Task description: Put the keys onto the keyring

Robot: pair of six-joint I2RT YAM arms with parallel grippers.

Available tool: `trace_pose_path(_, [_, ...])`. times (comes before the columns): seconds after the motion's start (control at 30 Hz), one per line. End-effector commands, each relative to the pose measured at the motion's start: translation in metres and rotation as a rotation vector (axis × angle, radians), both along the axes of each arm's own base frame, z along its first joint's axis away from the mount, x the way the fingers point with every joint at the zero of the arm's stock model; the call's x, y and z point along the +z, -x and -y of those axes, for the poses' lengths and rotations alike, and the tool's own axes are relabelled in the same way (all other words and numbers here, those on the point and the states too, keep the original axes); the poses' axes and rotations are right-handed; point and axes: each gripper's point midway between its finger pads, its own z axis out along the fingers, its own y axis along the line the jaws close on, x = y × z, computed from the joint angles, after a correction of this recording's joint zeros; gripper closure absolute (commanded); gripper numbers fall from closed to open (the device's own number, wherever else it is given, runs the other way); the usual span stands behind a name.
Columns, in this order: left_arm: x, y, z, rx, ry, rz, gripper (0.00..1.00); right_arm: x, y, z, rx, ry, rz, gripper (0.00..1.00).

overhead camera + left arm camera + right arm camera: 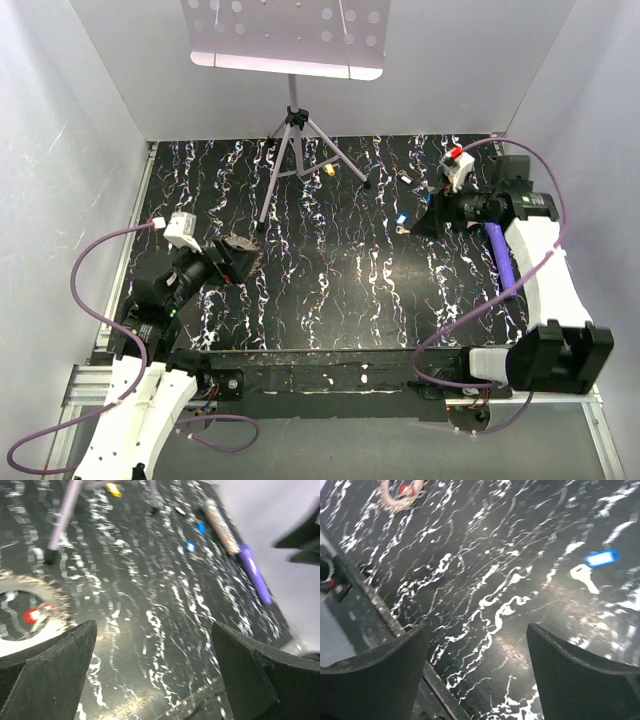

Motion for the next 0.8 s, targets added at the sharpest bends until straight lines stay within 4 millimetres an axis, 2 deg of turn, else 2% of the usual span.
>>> trace_pose_path(0.0, [0.012, 0.014, 0.04, -0.269, 0.064, 0.057, 0.01, -0.028, -0.015, 0.0, -0.032, 0.038, -0.124, 0.15])
trace_pose_path(0.03, [0.002, 0.009, 0.036, -0.234, 0.055, 0.016, 0.01, -0.043, -0.041, 0.037, -0.233, 0.202, -0.08, 0.13])
trace_pose_path(0.07, [-0.009, 0.004, 0.03, -0.187, 0.04, -0.031, 0.01, -0.048, -0.051, 0.055, -0.332, 0.26, -0.065, 0.11])
trace_pose_path(0.1, [-0.02, 0.001, 0.025, -0.148, 0.027, -0.075, 0.0, -0.048, -0.054, 0.061, -0.36, 0.244, -0.062, 0.11])
trace_pose_path(0.17, [-0.031, -0.001, 0.024, -0.137, 0.028, -0.119, 0.0, -0.047, -0.047, 0.035, -0.256, 0.102, -0.112, 0.14])
trace_pose_path(0.23, [-0.031, 0.0, 0.029, -0.159, 0.052, -0.115, 0.01, -0.059, -0.045, 0.02, -0.217, 0.039, -0.208, 0.22])
trace_pose_path(0.37, [-0.023, -0.003, 0.03, -0.16, 0.054, -0.077, 0.01, -0.092, -0.07, 0.028, -0.233, 0.091, -0.356, 0.42])
trace_pose_path(0.43, [-0.022, -0.005, 0.028, -0.151, 0.044, -0.063, 0.01, -0.096, -0.083, 0.026, -0.211, 0.067, -0.401, 0.55])
trace_pose_path(0.47, [-0.023, -0.006, 0.027, -0.147, 0.041, -0.059, 0.0, -0.098, -0.086, 0.024, -0.195, 0.06, -0.429, 0.58])
trace_pose_path(0.6, [-0.027, -0.011, 0.029, -0.155, 0.039, -0.038, 0.0, -0.115, -0.119, 0.018, -0.147, 0.039, -0.472, 0.58])
trace_pose_path(0.63, [-0.028, -0.012, 0.029, -0.153, 0.041, -0.036, 0.0, -0.122, -0.114, 0.021, -0.151, 0.067, -0.535, 0.57])
trace_pose_path(0.77, [-0.031, -0.016, 0.031, -0.162, 0.036, -0.041, 0.01, -0.144, -0.131, 0.021, -0.149, 0.082, -0.572, 0.56])
